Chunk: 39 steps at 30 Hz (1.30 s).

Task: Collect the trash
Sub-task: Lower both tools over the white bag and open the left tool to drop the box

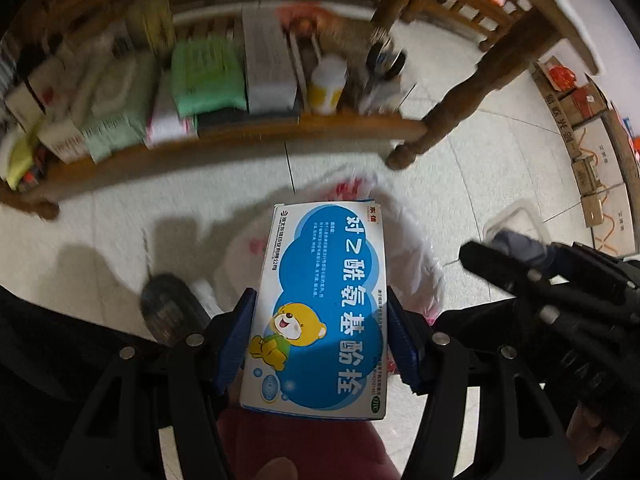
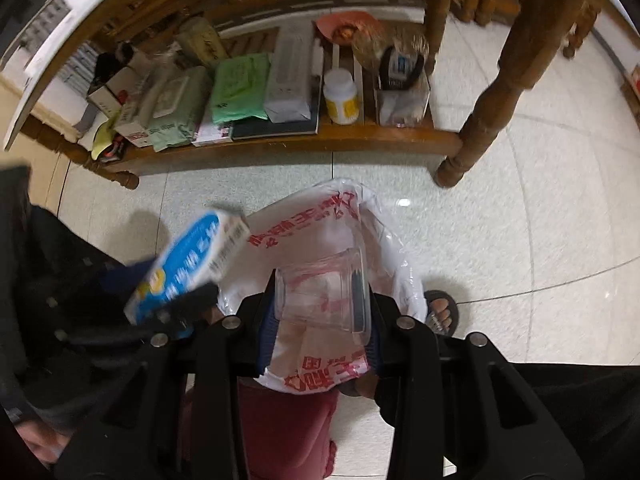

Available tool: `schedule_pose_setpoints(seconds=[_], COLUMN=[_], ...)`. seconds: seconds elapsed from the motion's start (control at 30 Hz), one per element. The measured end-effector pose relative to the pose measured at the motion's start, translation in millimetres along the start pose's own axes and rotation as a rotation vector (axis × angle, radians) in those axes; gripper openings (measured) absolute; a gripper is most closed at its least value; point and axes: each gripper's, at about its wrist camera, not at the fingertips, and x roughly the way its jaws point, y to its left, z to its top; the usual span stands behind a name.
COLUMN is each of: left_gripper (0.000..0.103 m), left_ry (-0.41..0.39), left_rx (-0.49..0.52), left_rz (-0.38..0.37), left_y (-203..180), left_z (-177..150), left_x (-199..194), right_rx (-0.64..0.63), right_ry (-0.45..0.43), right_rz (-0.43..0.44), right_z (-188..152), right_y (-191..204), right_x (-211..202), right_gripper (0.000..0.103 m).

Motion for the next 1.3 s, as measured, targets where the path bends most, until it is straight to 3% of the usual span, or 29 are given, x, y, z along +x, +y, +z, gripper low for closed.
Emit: schedule_pose_setpoints(seconds=[0.23,0.57,0.6,0.63,0.67,0.7,0.8,1.3], left_gripper=[0.06,0.064,0.07,0.074,0.078,0.079,0.085,0.085], left_ry=[0.125,0.171,0.174,0.174,0.174,0.171,0.158,0.058], left_rx=[-0.021,-0.007,-0.007,-0.007,-0.009,-0.012,-0.029,-0.065], left_rz=[-0.009,-0.009,-0.008,-0.005,-0.006,-0.007,-0.009,0.017], left_y=[2,-2,-1,-2,-2,-1,1,4], left_z=[-7,-9,-8,-8,-8,-8,-7,0], left_x=[49,67,68,69,69,68,64,38], right_rx=[0.062,0.087,0.095,0.099,0.104,0.11,0.145,0.18], right_ry=[0.073,0.129,0.131,0.137,0.137,0.128,0.119,0.031], right_rz=[0.027,0.021,0.028,0.026,0.007,-0.007,0.006,0.052], right_z=[10,14,14,15,15,14,14,14], right_y=[-11,-14,-15,-16,-17,-18,-25,-29], right_x=[44,78,80,82,82,82,78,40], right_gripper=[0.035,0.035,0.039,0.061,0.072,0.076,0.076,0.076])
